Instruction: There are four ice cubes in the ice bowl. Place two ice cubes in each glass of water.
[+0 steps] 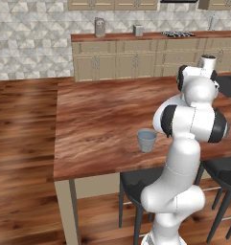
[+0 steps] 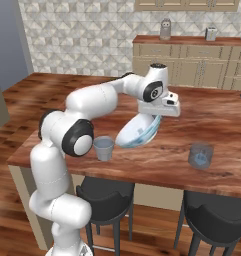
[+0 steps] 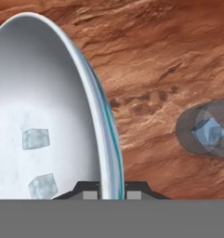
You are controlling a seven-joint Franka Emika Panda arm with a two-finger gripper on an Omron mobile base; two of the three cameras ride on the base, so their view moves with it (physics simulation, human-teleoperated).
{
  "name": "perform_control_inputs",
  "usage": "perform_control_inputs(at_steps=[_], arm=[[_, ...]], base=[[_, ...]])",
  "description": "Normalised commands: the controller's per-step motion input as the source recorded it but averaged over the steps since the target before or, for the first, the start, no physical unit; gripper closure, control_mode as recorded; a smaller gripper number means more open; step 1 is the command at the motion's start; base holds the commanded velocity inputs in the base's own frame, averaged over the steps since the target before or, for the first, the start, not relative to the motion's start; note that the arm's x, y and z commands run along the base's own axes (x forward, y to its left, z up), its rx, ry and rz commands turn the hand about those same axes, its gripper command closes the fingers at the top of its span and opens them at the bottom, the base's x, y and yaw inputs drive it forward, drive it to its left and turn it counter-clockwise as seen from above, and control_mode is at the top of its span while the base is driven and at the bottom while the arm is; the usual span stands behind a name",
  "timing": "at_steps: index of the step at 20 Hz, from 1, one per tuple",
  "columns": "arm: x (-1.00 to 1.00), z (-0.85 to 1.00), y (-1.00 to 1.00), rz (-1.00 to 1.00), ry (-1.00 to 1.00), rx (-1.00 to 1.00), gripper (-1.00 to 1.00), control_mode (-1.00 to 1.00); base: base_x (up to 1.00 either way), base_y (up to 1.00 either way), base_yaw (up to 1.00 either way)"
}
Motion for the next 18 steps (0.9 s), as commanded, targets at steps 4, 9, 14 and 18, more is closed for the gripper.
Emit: perform_control_inputs(at_steps=[4,9,14,18], arm=[[0.18,0.22,0.0,0.0,0.0,-0.08,1.0,-1.0],[0.2,0.4,0.0,0.0,0.0,-0.03,1.0,-1.0],[0.17,0.4,0.0,0.0,0.0,0.0,1.0,-1.0],[0.06,0.13,0.07,0.0,0.0,0.0,1.0,-1.0]], base=[[0.0,0.0,0.0],[0.0,0.0,0.0],[0.0,0.0,0.0],[0.0,0.0,0.0]])
